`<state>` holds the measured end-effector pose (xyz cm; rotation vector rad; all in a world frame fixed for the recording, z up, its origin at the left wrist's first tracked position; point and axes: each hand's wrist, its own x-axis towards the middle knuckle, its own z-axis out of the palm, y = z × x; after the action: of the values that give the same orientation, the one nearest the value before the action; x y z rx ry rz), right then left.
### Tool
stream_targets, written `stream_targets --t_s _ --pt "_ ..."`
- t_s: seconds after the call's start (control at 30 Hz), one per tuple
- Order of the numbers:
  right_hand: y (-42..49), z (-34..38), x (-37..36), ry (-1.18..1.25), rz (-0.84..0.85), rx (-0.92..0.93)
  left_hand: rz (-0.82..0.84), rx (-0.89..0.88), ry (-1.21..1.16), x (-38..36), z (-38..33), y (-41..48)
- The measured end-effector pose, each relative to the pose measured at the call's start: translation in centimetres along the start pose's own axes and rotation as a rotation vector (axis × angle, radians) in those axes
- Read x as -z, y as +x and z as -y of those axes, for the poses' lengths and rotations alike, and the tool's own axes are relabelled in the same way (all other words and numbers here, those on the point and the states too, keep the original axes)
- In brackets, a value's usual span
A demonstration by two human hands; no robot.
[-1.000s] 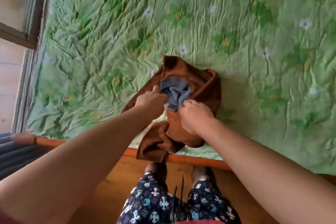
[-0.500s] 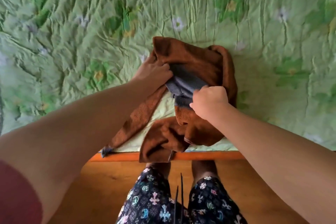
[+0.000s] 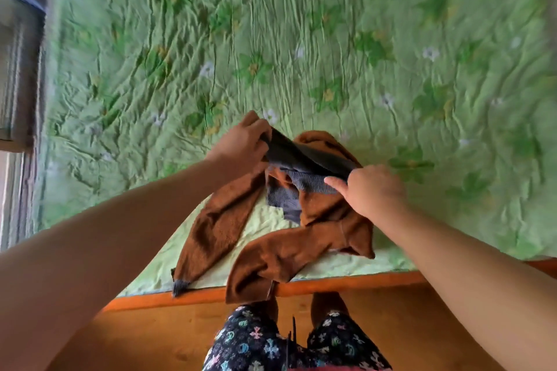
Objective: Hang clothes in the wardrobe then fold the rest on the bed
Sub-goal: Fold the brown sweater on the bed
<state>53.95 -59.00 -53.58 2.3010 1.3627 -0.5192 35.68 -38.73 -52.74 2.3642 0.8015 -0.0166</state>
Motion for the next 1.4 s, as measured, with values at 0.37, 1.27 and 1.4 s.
stream_targets --t_s 0.37,1.27,1.4 --pt "-4.0 -5.3 18.1 0.448 -0.278 0.042 -0.533 -0.021 -0.126 20.4 -12.7 -1.6" --pt "-9.1 -9.1 38.1 0.832 -0.595 0.380 -0.489 -0.249 0.459 37.4 -22.0 -10.2" --pt "-10.7 -3.9 33.8 0.735 -0.194 0.582 -0.596 -0.310 0.450 37.1 -23.8 -10.1"
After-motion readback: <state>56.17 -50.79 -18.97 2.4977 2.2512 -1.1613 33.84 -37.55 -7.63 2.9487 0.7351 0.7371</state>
